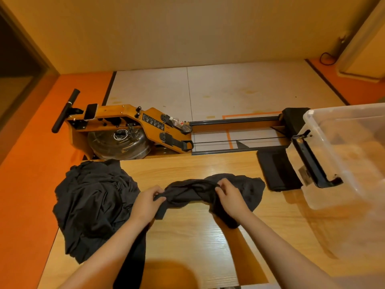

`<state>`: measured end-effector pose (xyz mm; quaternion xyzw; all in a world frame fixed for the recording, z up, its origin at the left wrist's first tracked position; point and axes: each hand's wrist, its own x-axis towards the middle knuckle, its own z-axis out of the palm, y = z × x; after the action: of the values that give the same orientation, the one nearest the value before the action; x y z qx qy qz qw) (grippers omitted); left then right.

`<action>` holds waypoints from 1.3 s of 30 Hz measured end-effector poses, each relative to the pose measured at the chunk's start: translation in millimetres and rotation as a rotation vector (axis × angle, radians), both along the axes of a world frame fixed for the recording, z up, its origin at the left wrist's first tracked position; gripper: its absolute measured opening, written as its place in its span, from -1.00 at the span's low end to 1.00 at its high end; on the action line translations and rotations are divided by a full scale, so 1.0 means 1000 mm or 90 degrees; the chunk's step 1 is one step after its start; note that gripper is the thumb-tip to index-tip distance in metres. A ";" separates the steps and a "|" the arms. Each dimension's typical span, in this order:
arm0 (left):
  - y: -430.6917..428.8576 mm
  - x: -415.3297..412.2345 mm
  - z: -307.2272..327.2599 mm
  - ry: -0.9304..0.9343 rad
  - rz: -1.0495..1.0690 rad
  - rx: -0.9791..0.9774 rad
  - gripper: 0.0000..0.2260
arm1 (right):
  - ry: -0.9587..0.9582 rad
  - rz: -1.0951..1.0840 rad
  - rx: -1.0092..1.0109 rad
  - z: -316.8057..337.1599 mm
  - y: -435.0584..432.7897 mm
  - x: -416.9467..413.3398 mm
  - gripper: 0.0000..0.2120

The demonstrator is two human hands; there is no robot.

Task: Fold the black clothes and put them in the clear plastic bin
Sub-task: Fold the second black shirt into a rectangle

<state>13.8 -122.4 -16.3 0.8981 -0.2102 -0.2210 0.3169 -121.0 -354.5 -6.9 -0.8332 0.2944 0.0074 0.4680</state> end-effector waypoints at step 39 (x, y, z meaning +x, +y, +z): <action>-0.074 0.155 0.332 -0.439 0.021 -0.265 -0.91 | -0.394 -0.153 -0.426 0.305 -0.174 0.071 -0.83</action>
<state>169.2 -196.2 315.8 0.8393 -0.3302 0.1454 0.4067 -50.2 -528.7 298.2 -0.8612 0.2217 -0.3913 0.2368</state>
